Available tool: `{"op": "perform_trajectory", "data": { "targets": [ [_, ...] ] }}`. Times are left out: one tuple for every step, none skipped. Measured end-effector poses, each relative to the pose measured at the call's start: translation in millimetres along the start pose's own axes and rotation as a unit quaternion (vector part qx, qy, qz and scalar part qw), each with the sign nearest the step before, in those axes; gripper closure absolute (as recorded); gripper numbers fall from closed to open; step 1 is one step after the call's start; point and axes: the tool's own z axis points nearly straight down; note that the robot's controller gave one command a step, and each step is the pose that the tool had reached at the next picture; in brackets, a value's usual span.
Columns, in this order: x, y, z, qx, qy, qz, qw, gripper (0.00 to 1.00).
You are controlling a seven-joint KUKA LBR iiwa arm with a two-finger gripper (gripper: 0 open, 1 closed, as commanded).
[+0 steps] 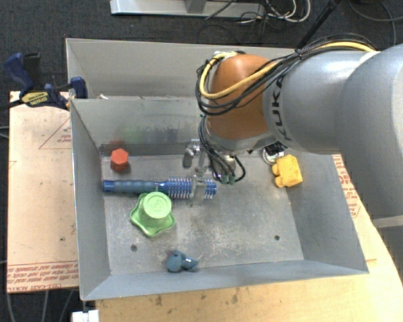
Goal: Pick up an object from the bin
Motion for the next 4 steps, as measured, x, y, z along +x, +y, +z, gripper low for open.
{"op": "perform_trajectory", "data": {
  "targets": [
    [10.7,-4.7,48.9,0.001,0.0031,0.062,0.9981,0.00],
    [10.1,-4.1,48.5,0.000,0.0014,0.062,0.9981,0.00],
    [10.0,-4.4,48.4,0.000,0.0011,0.063,0.9980,1.00],
    [7.4,-3.7,-70.7,-0.001,-0.0024,0.062,0.9981,1.00]
  ]
}}
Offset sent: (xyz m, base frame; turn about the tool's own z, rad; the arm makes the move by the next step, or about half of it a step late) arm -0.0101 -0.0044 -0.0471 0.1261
